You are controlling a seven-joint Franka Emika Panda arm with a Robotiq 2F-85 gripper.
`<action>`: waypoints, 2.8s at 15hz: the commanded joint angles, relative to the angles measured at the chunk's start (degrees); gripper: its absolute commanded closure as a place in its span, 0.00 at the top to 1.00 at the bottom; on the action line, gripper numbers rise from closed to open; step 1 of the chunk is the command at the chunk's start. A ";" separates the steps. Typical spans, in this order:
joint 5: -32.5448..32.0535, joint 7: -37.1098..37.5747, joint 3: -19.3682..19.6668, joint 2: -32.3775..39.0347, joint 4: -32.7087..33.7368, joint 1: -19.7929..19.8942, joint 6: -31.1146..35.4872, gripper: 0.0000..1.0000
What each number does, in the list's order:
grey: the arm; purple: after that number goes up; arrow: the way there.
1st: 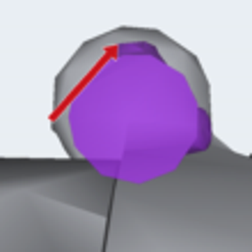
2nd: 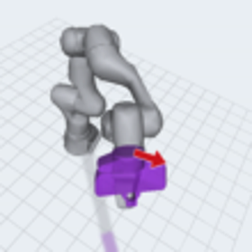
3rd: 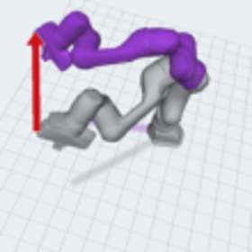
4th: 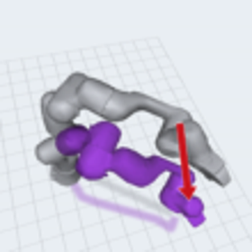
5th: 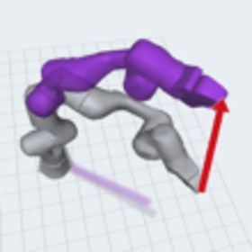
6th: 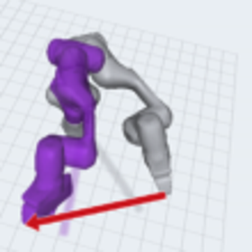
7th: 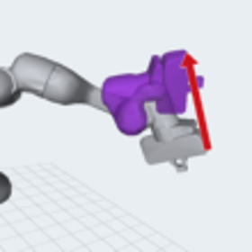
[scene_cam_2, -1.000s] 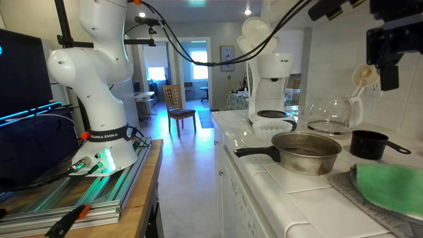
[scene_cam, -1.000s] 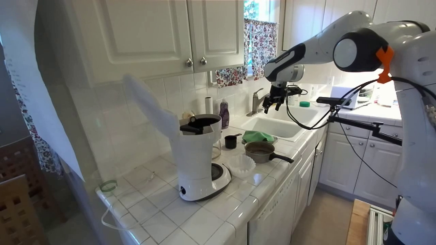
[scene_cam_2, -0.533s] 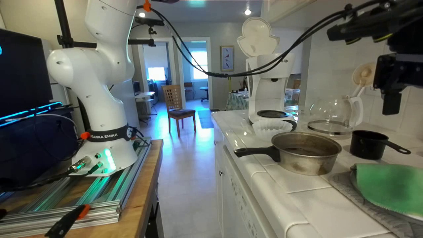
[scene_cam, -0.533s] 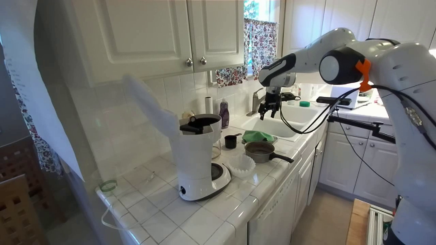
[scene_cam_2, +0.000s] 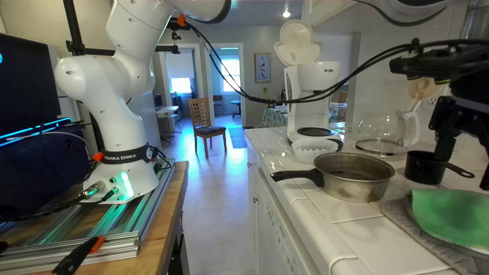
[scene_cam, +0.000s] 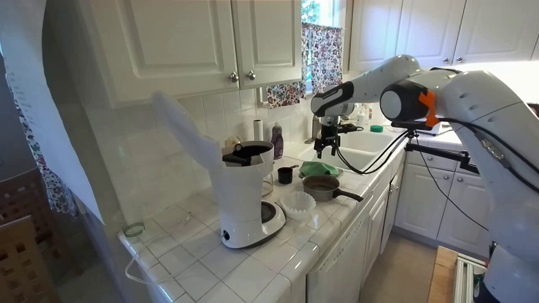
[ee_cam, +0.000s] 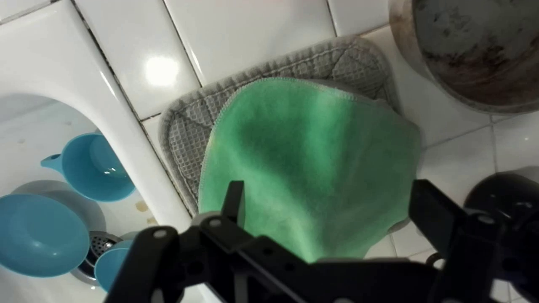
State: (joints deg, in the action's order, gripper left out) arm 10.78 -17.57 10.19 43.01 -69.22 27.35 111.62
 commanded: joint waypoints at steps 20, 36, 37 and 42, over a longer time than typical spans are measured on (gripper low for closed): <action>-2.10 3.95 1.10 12.35 14.94 -1.70 -3.55 0.39; -2.04 4.74 3.97 9.72 15.79 -3.09 -3.26 0.07; -1.96 4.36 3.92 9.07 15.48 -3.22 -3.46 0.07; -1.70 3.90 4.48 3.56 11.75 -4.99 -3.49 0.07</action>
State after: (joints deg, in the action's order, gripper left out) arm 9.79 -13.91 14.21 51.09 -53.84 23.65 109.45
